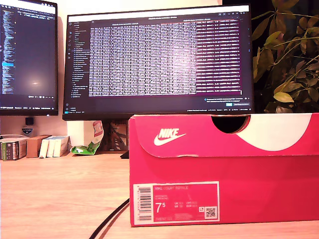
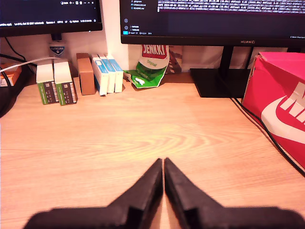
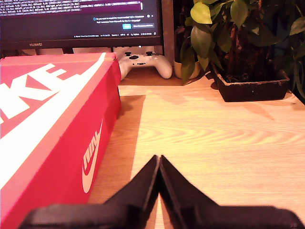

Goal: Close the red shoebox by pushing the lid with your left arm and holding the box in place with your right arm

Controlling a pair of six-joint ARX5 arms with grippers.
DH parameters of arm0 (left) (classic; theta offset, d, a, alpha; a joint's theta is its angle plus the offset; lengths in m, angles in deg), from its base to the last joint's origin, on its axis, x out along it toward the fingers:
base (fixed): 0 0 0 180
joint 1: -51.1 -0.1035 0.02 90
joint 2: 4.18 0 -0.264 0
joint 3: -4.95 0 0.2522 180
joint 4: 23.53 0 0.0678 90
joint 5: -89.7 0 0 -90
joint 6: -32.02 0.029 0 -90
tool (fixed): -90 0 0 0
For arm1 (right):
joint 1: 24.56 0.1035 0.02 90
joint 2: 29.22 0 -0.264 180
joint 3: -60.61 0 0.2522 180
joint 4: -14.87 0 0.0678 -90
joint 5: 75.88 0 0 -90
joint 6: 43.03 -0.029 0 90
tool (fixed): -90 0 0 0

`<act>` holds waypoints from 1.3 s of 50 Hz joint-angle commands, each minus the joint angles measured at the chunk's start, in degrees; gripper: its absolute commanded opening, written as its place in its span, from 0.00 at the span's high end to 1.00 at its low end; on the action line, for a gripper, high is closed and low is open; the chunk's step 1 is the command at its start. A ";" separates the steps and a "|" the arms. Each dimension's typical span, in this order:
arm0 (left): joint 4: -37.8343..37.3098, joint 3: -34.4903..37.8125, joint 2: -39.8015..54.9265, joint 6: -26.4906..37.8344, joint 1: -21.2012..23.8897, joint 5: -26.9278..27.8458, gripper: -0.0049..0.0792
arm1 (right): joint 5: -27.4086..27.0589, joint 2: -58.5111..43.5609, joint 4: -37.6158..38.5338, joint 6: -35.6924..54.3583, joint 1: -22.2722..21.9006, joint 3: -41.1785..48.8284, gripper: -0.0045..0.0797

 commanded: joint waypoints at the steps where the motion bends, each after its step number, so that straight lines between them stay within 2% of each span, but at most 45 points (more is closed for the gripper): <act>1: -0.87 1.77 -0.48 -0.15 0.17 -0.15 0.96 | -0.11 0.37 0.63 -0.39 0.57 1.05 0.96; 15: -0.85 1.77 -0.48 -0.15 -0.44 -0.13 0.96 | -0.07 0.37 0.66 -0.39 -0.79 1.05 0.96; 29: -0.87 1.77 -0.48 -0.15 -8.07 0.24 0.96 | -0.11 0.37 0.66 -0.39 -9.81 1.05 0.96; 39: -0.87 1.77 -0.48 -0.15 -12.85 0.24 0.96 | -0.09 0.37 0.66 -0.39 -13.92 1.05 0.96; 51: -0.87 1.77 -0.48 -0.15 -16.02 0.24 0.96 | -0.11 0.37 0.66 -0.39 -15.87 1.05 0.96; 65: -0.87 1.77 -0.48 -0.15 -16.17 0.24 0.96 | -0.11 0.37 0.66 -0.39 -15.93 1.05 0.96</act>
